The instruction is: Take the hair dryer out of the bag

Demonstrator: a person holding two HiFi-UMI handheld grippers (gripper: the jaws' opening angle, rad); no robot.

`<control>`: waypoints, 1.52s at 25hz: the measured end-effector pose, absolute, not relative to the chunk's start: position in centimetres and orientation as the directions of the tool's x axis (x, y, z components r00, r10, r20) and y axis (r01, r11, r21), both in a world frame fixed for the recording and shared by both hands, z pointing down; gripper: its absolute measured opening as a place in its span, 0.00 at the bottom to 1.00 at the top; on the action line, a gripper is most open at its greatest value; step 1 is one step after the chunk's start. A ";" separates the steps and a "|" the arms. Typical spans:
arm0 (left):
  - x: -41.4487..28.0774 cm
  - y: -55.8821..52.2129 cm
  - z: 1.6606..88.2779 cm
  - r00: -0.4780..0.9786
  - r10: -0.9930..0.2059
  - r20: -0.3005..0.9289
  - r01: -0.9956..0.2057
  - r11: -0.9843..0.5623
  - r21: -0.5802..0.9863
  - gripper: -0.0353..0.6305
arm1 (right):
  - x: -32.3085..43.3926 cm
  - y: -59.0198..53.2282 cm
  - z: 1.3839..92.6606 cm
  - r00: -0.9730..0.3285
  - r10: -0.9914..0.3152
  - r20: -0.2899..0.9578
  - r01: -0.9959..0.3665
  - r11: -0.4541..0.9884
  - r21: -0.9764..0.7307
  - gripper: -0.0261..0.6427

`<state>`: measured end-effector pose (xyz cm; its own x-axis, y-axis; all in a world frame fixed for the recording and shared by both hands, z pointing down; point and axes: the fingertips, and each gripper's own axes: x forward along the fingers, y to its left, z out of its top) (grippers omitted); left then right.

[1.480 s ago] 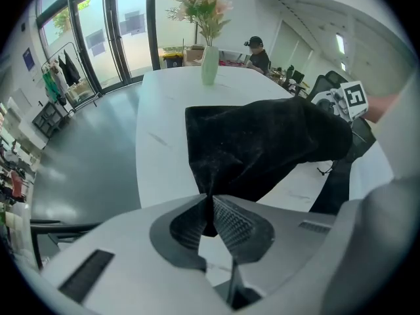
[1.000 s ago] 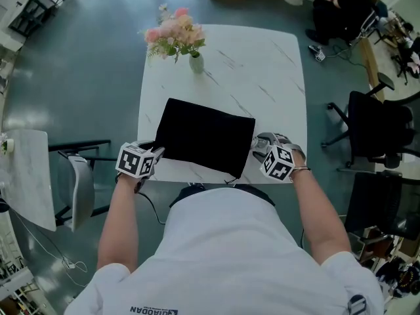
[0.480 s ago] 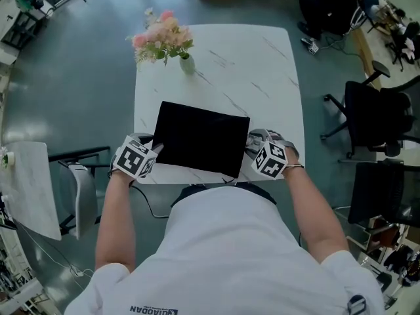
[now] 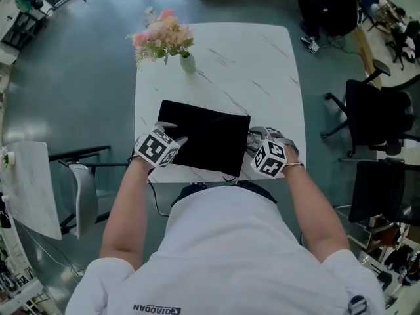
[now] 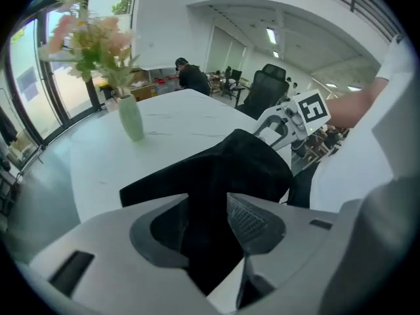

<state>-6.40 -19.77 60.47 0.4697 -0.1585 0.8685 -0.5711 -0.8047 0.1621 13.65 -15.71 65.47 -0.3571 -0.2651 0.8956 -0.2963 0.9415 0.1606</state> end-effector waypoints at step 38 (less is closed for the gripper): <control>-5.0 -19.3 70.0 0.357 -0.072 0.931 -0.576 -0.802 0.158 0.11 | 10.4 -16.5 68.0 -0.268 -0.246 0.932 -0.214 0.958 0.192 0.41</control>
